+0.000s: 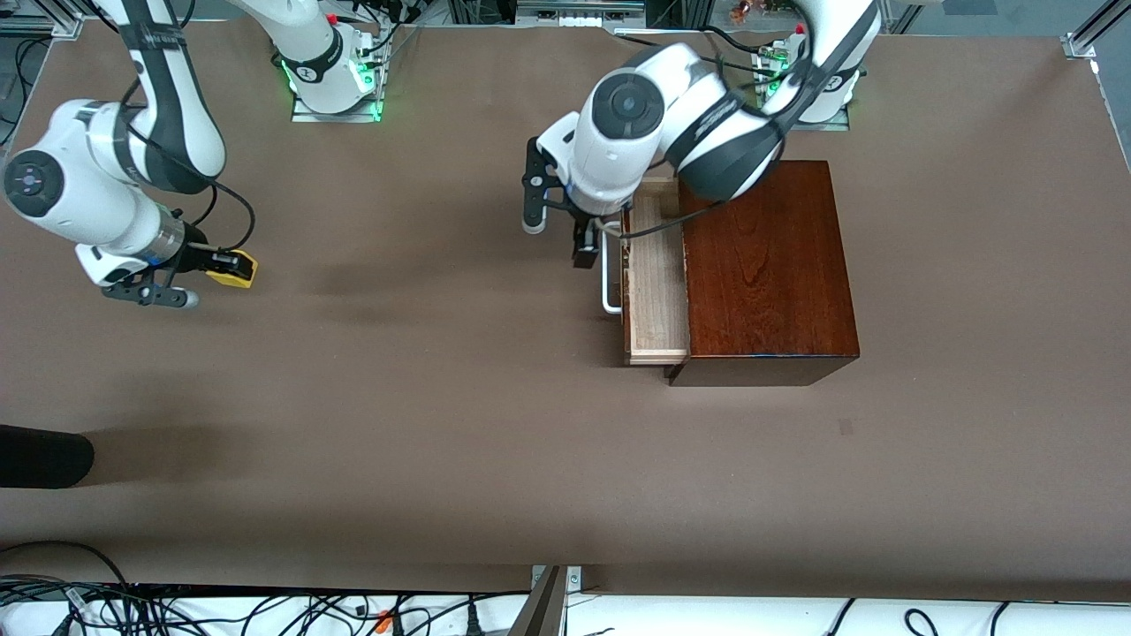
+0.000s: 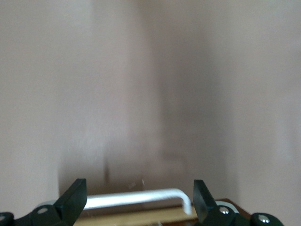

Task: Open drawer, take yellow block, close drawer
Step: 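Lower the cube with the right gripper while the left gripper pushes the drawer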

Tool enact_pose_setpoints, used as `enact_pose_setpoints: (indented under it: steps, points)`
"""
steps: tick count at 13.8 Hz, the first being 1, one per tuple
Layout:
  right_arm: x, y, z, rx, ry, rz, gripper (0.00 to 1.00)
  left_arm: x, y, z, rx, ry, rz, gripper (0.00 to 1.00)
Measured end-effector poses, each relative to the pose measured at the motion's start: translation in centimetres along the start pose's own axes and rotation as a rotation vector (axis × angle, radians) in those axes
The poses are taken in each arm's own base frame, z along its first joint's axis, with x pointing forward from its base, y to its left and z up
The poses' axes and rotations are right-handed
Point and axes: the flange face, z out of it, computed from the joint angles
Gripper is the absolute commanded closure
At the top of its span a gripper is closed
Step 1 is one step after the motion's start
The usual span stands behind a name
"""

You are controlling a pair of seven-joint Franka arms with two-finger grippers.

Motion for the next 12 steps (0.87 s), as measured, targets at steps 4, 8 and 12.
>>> enact_pose_setpoints:
  steps: [4,8,12]
  points:
    - [-2.3,2.7,4.7,-0.016,0.018,-0.068,0.82,0.6,0.0,4.7,-0.016,-0.062,0.104,0.0]
    - [-2.2,3.6,8.5,0.017,0.019,-0.123,0.82,0.1,0.3,6.7,-0.03,-0.113,0.094,0.0]
    - [-2.2,4.5,10.5,0.05,0.018,-0.146,0.8,-0.4,0.4,8.5,-0.005,-0.18,0.056,0.0]
